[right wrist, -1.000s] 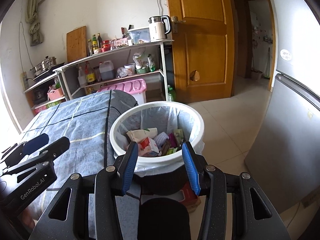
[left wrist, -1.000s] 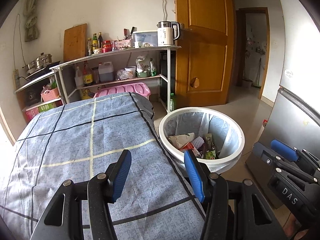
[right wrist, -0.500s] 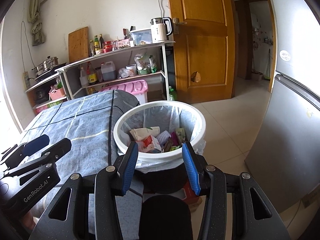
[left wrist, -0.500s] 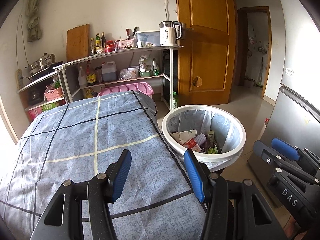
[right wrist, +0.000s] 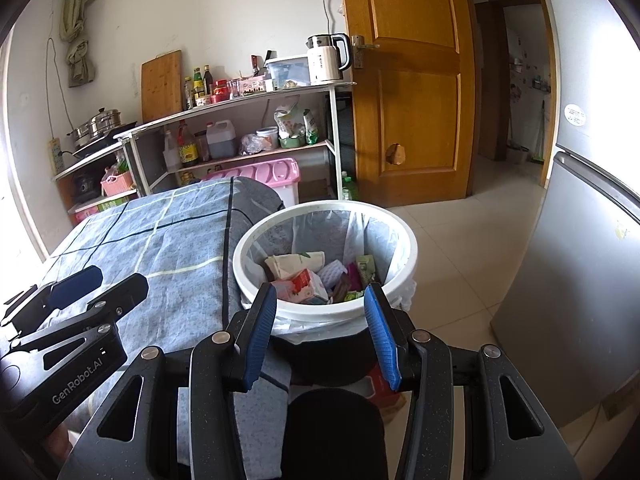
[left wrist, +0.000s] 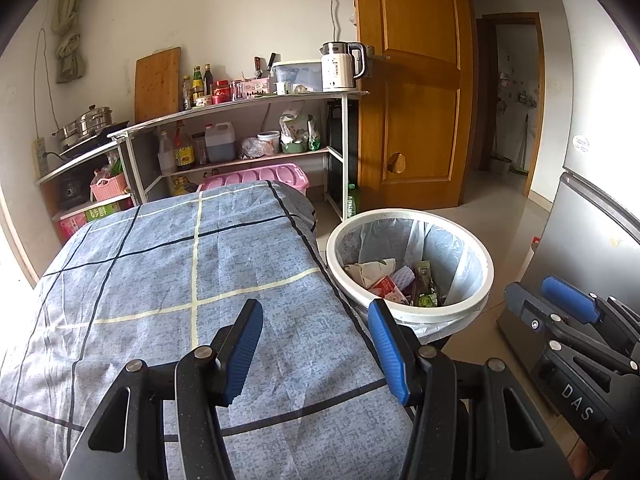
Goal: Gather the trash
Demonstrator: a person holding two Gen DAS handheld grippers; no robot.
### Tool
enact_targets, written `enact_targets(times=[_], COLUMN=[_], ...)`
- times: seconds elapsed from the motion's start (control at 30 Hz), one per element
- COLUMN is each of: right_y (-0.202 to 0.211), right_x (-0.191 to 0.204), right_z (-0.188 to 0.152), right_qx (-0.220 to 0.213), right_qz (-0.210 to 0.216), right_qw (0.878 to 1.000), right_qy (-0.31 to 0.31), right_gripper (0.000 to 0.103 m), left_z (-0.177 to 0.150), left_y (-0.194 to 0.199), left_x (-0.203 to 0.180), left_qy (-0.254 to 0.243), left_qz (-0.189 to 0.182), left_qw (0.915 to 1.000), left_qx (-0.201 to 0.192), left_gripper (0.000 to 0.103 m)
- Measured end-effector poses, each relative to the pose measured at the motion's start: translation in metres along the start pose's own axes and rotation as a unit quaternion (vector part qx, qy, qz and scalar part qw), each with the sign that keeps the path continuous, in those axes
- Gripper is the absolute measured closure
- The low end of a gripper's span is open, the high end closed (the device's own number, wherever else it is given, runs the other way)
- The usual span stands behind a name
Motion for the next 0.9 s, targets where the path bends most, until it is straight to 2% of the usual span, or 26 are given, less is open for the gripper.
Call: enact_targets(times=[0.9], right_y=[0.0002], right_x=[-0.0001], right_z=[-0.0008], right_qx=[0.001], right_qz=[0.001], right_qw=[1.0], right_qy=[0.001], right_gripper=[0.056], left_z=[-0.0001], left_y=[0.0012], left_x=[-0.0012], left_qy=[0.002], left_qz=[0.003], left_qw=[1.0], left_qx=[0.0], left_gripper=[0.048])
Point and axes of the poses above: each gripper's, at about its wrist camera, not at the fingertips, and y roughly against the way its jaws point, x to its left, z to its top, the point moved 5 cm from there along -y, roughly the way its jaws point, and after that the axes turned 12 degrees about x, right-handed, at the moved point
